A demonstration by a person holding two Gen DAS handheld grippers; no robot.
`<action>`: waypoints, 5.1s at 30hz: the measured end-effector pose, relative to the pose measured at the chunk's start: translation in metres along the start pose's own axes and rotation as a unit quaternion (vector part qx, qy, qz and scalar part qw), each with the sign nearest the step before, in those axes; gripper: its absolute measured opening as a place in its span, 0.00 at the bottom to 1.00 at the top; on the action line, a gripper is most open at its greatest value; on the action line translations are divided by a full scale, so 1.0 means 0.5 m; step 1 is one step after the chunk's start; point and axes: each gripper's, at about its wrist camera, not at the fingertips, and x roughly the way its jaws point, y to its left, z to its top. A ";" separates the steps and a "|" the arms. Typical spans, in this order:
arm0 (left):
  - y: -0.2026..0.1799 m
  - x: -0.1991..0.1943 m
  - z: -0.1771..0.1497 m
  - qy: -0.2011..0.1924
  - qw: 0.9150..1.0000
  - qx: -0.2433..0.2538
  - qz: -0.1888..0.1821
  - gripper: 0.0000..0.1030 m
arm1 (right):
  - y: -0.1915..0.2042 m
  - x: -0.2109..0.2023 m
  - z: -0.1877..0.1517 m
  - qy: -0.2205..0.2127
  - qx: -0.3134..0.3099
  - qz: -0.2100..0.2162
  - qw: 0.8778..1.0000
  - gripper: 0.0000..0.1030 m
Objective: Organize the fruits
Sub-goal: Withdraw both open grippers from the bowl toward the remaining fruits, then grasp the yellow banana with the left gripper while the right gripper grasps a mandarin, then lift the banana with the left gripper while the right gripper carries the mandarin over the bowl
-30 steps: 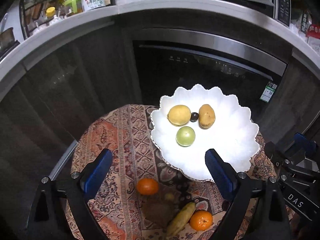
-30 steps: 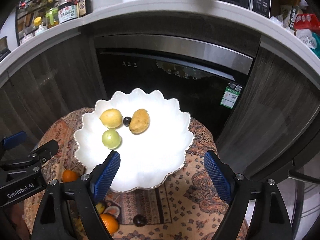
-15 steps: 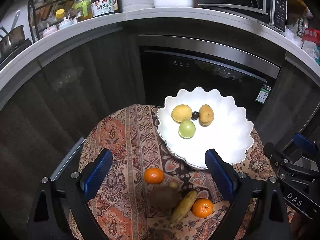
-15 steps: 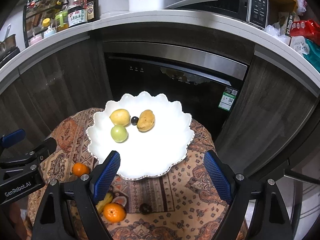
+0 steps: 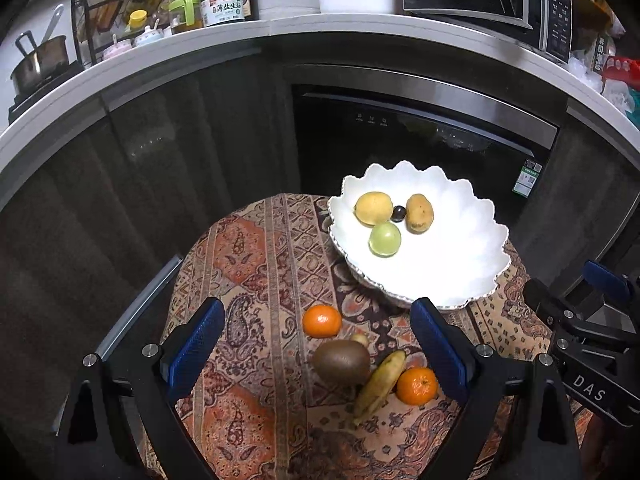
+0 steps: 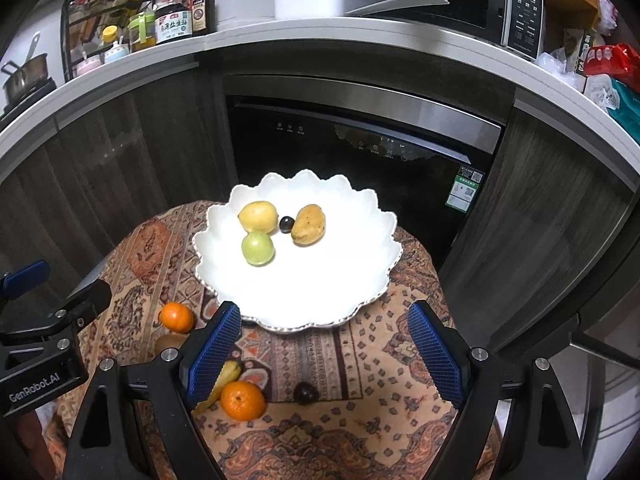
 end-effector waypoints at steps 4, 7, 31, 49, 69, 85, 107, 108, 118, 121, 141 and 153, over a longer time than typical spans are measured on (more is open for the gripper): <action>0.008 -0.001 -0.018 0.003 1.000 0.000 0.002 0.92 | 0.008 0.003 -0.014 0.006 -0.003 0.006 1.000 0.84; 0.014 0.001 -0.032 0.006 1.000 -0.001 0.004 0.92 | 0.015 0.005 -0.023 0.010 -0.006 0.007 1.000 0.84; 0.037 0.072 -0.133 0.046 0.999 0.002 0.018 0.92 | 0.060 0.086 -0.120 0.062 -0.027 0.026 0.997 0.84; 0.080 0.143 -0.206 0.086 0.996 -0.022 0.028 0.92 | 0.120 0.173 -0.185 0.120 -0.061 0.048 0.990 0.83; 0.089 0.170 -0.223 0.102 0.994 -0.027 0.027 0.92 | 0.151 0.248 -0.210 0.157 -0.064 0.084 0.982 0.48; -0.028 0.180 -0.228 0.107 0.994 0.020 -0.032 0.88 | 0.043 0.167 -0.196 0.124 -0.025 0.050 0.991 0.47; -0.116 0.252 -0.226 0.124 0.988 0.057 -0.075 0.39 | -0.014 0.170 -0.206 0.124 0.008 0.034 0.992 0.47; -0.117 0.250 -0.226 0.122 0.988 0.060 -0.075 0.36 | -0.015 0.170 -0.206 0.124 0.009 0.035 0.992 0.47; -0.124 0.209 -0.216 0.114 0.988 0.057 -0.082 0.30 | -0.022 0.143 -0.199 0.110 0.014 0.036 0.993 0.47; -0.125 0.192 -0.211 0.109 0.989 0.059 -0.083 0.30 | -0.026 0.134 -0.196 0.107 0.018 0.036 0.993 0.47; -0.119 0.115 -0.174 0.068 0.993 0.052 -0.083 0.29 | -0.040 0.083 -0.180 0.080 0.028 0.041 0.996 0.47; -0.110 0.074 -0.117 0.035 0.995 0.054 -0.076 0.29 | -0.047 0.060 -0.142 0.057 0.028 0.044 0.997 0.47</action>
